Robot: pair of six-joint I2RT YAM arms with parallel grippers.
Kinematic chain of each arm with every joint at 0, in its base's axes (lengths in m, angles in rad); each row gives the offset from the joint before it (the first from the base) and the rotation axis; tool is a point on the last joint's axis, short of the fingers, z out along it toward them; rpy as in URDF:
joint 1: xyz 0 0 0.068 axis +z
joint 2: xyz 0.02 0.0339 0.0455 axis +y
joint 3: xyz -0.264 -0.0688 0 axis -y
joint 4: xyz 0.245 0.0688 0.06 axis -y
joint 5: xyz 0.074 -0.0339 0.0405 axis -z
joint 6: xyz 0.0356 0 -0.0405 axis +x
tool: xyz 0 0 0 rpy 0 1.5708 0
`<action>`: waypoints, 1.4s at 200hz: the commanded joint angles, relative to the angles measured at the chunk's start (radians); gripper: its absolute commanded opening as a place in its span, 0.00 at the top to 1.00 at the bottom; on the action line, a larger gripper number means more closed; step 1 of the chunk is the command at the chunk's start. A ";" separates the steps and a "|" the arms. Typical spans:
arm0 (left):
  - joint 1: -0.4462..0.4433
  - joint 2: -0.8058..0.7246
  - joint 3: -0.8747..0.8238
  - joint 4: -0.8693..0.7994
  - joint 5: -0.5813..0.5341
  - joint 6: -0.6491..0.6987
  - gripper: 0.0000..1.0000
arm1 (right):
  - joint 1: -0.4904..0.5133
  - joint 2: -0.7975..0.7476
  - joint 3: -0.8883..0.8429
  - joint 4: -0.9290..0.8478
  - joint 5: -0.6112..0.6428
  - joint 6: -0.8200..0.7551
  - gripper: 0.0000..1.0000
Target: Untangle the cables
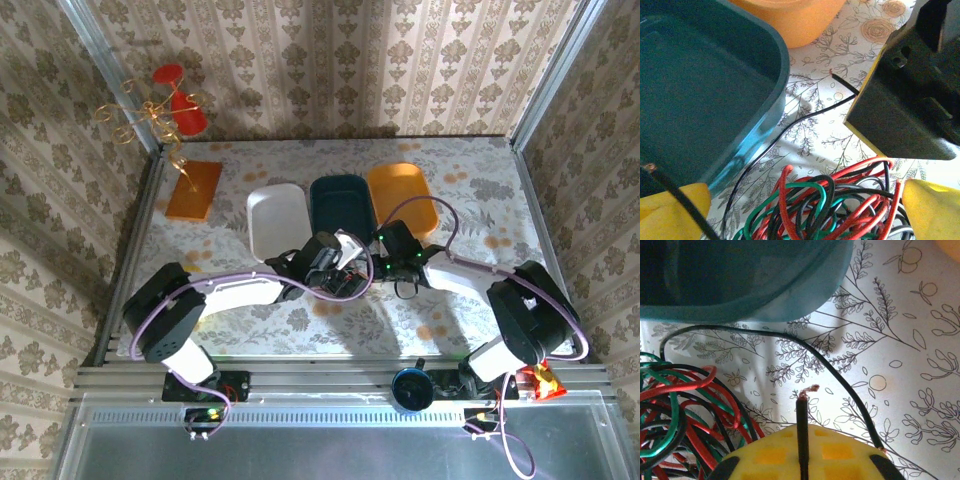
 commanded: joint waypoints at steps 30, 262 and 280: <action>0.015 0.072 0.034 -0.050 0.005 0.015 0.14 | 0.004 -0.152 0.029 -0.090 0.105 -0.012 1.00; -0.005 0.120 -0.020 0.011 0.070 0.064 0.43 | -0.091 -0.402 -0.156 -0.166 0.173 0.116 0.54; -0.012 0.119 -0.031 0.040 0.082 0.080 0.42 | -0.091 -0.399 -0.135 -0.168 0.122 0.040 0.44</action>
